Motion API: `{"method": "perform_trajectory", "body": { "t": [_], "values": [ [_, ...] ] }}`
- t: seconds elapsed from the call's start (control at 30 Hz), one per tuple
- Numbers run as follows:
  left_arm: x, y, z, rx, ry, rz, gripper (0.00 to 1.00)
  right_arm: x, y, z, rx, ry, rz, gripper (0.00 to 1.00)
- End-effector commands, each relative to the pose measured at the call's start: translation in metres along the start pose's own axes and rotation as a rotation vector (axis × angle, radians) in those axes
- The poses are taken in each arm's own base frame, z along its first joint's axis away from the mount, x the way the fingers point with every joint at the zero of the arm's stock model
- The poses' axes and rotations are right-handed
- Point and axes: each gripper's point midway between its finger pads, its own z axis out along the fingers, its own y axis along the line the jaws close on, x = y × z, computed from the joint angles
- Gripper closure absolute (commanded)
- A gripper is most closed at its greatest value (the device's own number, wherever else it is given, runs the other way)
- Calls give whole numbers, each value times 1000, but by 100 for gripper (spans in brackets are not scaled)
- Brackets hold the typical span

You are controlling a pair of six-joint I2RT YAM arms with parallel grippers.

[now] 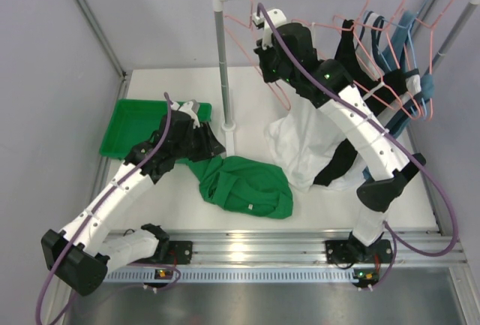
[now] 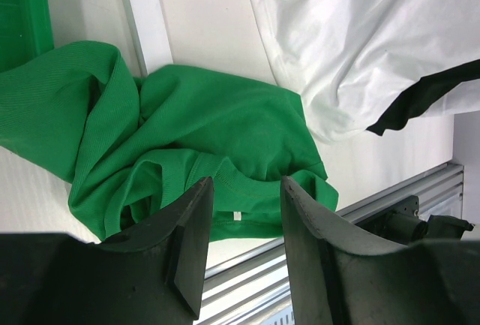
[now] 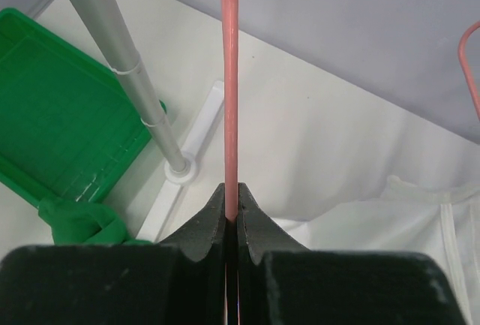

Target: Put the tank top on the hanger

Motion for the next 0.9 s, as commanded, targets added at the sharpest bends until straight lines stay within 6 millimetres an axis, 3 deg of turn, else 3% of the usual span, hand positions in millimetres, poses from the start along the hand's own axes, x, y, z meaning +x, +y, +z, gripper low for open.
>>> {"method": "perform_trajectory", "body": {
  "t": [0.0, 0.4, 0.87],
  "values": [
    [-7, -5, -6, 23, -26, 19, 54, -32, -7, -21, 29, -96, 11, 100],
    [-3, -2, -7, 16, -22, 16, 54, -60, -19, -47, 62, -212, 51, 100],
    [6, 6, -3, 3, -6, 11, 52, -52, -28, -66, 79, -235, 67, 100]
  ]
}}
